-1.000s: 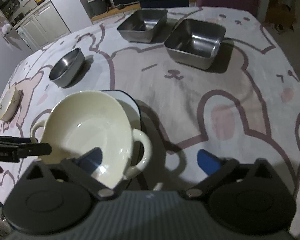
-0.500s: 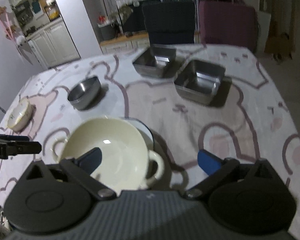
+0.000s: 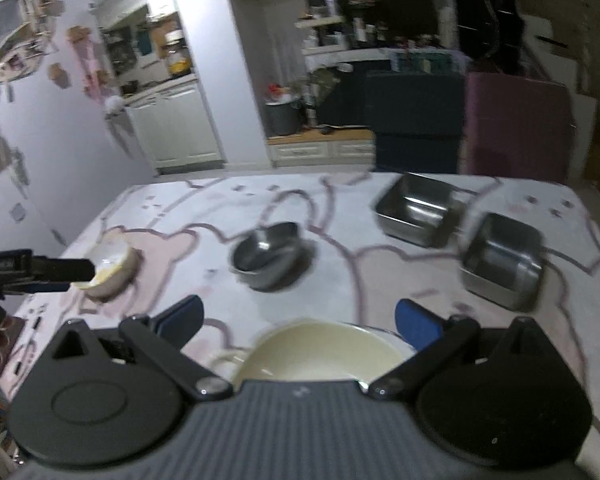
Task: Organize plates and bowls
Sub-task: 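Move both grippers to the yellow-rimmed lemon-print bowl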
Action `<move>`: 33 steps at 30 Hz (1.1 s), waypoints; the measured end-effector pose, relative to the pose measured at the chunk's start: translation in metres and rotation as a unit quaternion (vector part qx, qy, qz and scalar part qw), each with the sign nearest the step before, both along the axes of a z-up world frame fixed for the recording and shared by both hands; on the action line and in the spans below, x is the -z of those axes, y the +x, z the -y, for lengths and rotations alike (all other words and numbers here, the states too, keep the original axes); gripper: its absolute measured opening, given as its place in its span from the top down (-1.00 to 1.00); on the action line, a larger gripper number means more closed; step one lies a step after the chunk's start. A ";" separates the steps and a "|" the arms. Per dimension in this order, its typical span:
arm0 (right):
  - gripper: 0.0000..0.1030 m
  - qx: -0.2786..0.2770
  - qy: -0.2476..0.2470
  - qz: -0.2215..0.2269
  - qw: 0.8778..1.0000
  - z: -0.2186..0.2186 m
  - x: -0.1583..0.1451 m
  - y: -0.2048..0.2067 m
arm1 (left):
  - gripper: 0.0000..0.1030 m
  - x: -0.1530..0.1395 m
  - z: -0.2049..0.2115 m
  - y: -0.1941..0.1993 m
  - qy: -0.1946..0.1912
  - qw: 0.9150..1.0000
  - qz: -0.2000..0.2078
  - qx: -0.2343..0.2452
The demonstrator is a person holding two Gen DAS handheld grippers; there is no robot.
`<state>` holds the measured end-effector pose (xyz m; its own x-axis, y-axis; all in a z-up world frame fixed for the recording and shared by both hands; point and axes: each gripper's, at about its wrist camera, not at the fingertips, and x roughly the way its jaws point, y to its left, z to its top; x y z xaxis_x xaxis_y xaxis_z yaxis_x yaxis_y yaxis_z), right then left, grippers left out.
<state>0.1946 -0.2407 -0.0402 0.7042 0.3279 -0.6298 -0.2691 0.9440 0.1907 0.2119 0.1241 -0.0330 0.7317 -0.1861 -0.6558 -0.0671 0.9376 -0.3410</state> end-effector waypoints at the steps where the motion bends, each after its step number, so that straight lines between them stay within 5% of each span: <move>1: -0.99 -0.009 0.002 0.002 1.000 -0.007 0.000 0.003 | -1.00 0.000 -0.009 0.000 -0.002 1.000 0.001 -0.014; 8: -0.99 -0.067 0.007 0.006 0.998 -0.071 0.001 0.038 | -1.00 0.006 -0.071 0.001 -0.010 0.993 -0.001 -0.116; 19: -0.99 -0.149 0.007 0.011 0.989 -0.184 0.003 0.109 | -0.95 0.032 -0.150 0.012 -0.040 0.971 -0.027 -0.233; 30: -0.98 -0.192 0.008 -0.054 0.980 -0.283 0.035 0.183 | -0.09 0.077 -0.199 0.046 -0.090 0.954 -0.056 -0.281; 33: -0.76 -0.208 0.029 -0.094 0.973 -0.304 0.049 0.199 | 0.00 0.090 -0.206 0.054 -0.090 0.952 -0.067 -0.284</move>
